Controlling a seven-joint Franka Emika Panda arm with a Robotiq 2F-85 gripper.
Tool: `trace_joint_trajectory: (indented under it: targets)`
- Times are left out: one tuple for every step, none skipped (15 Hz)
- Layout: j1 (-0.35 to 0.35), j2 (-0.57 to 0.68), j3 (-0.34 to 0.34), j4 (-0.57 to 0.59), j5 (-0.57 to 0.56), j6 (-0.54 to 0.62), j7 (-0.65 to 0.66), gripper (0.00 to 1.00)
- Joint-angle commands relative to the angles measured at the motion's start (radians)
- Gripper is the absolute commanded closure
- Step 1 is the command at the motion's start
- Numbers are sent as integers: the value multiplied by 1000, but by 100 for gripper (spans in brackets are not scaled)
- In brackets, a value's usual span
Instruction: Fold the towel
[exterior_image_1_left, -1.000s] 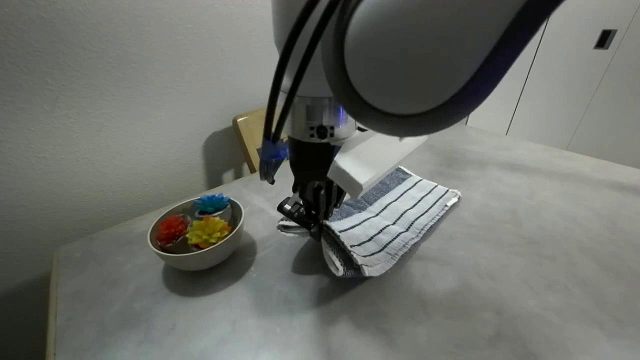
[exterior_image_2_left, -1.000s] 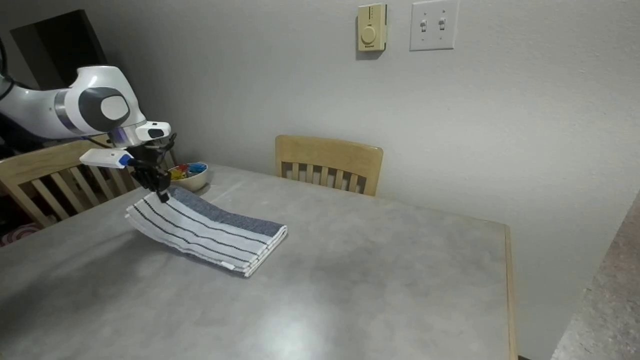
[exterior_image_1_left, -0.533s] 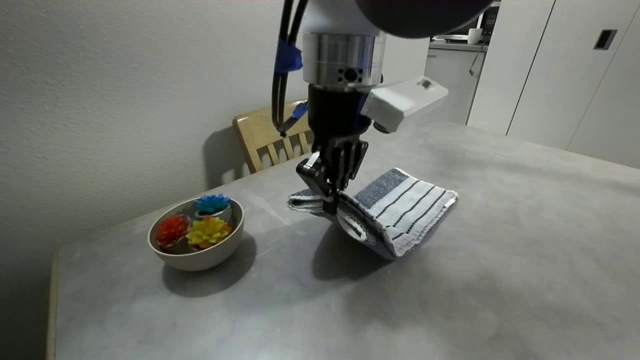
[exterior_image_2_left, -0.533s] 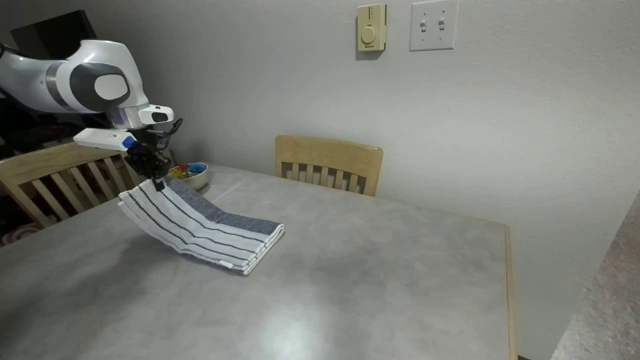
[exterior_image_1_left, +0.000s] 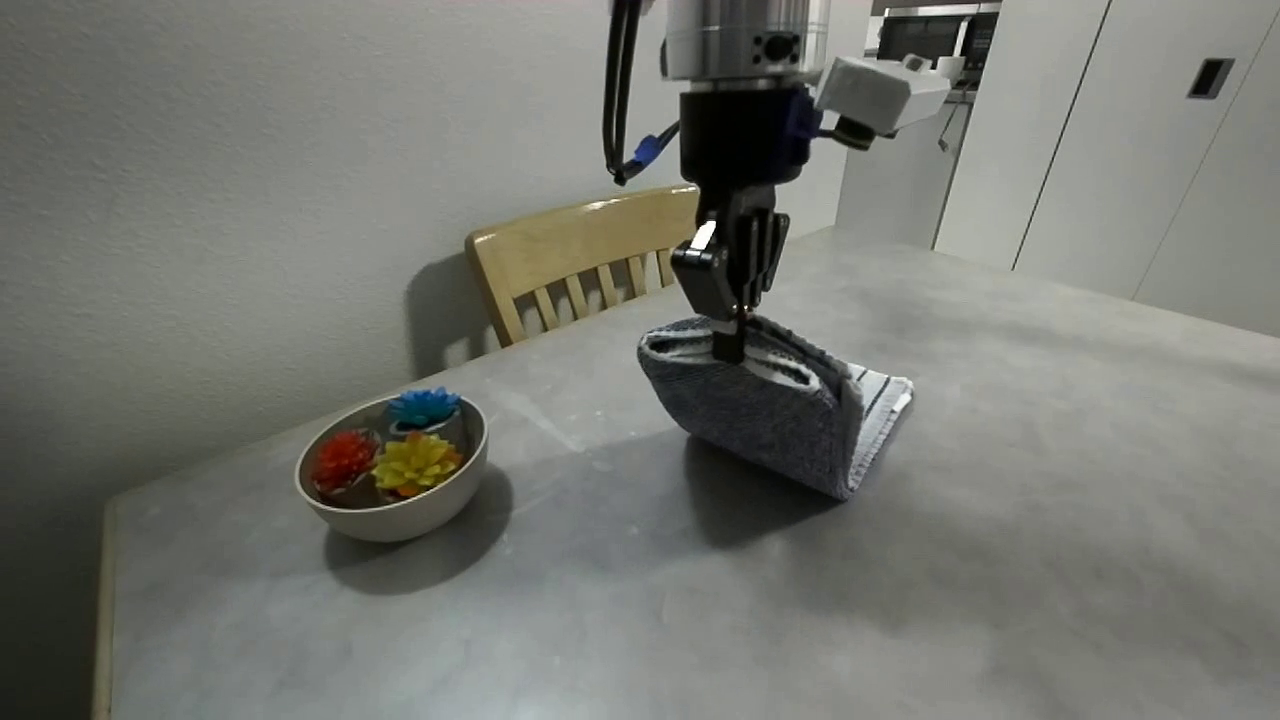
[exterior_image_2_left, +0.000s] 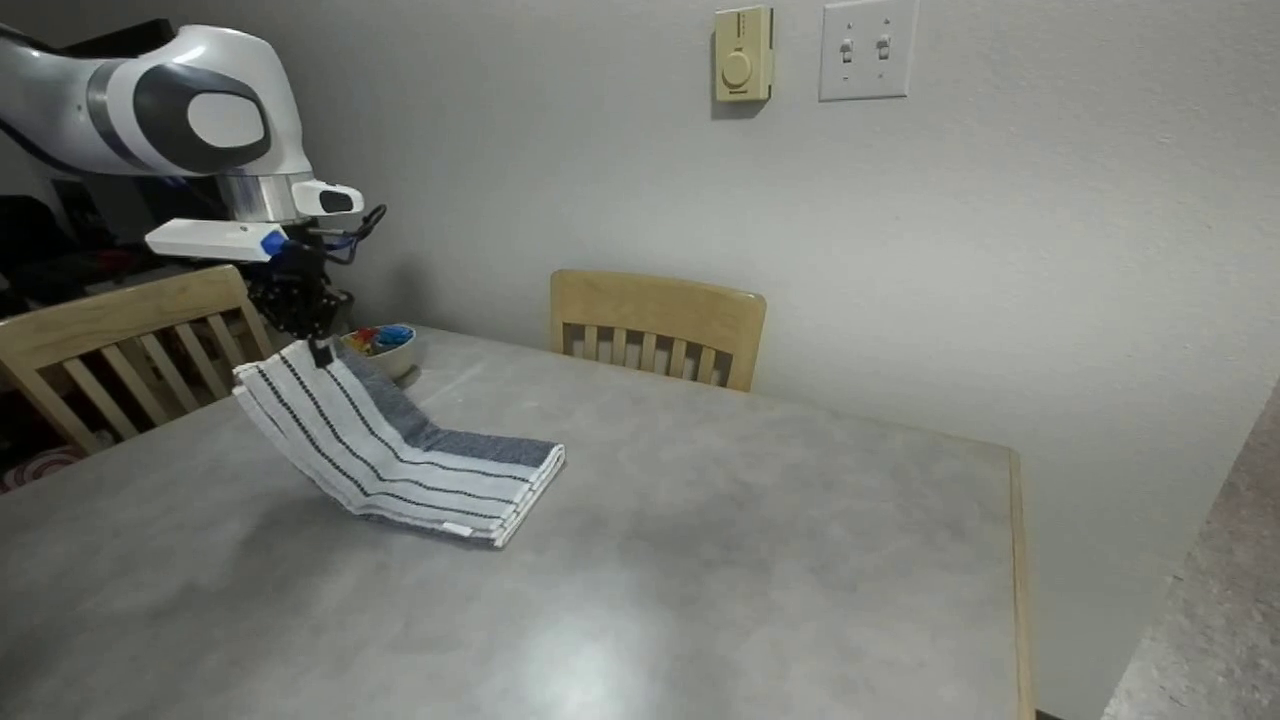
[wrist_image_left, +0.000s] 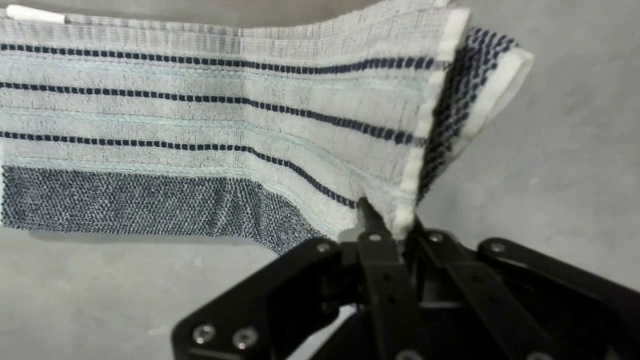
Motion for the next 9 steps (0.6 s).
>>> trace_joint_trajectory:
  targets:
    - [-33,-41,5,-19,6,-47,-62,98]
    - [-38,-46,5,-20,6,-43,-75,98]
    - [-43,-51,5,-20,6,-44,-87,98]
    - [-47,-54,4,-20,3,-44,-99,98]
    - [-51,-56,2,-20,-1,-39,-107,98]
    - [-54,-58,-1,-19,-4,-44,-112,98]
    - [-57,-58,-4,-16,-8,-50,-121,98]
    - [-65,-56,-5,-10,-6,-62,-137,98]
    - [-70,-59,-7,-8,-4,-74,-148,98]
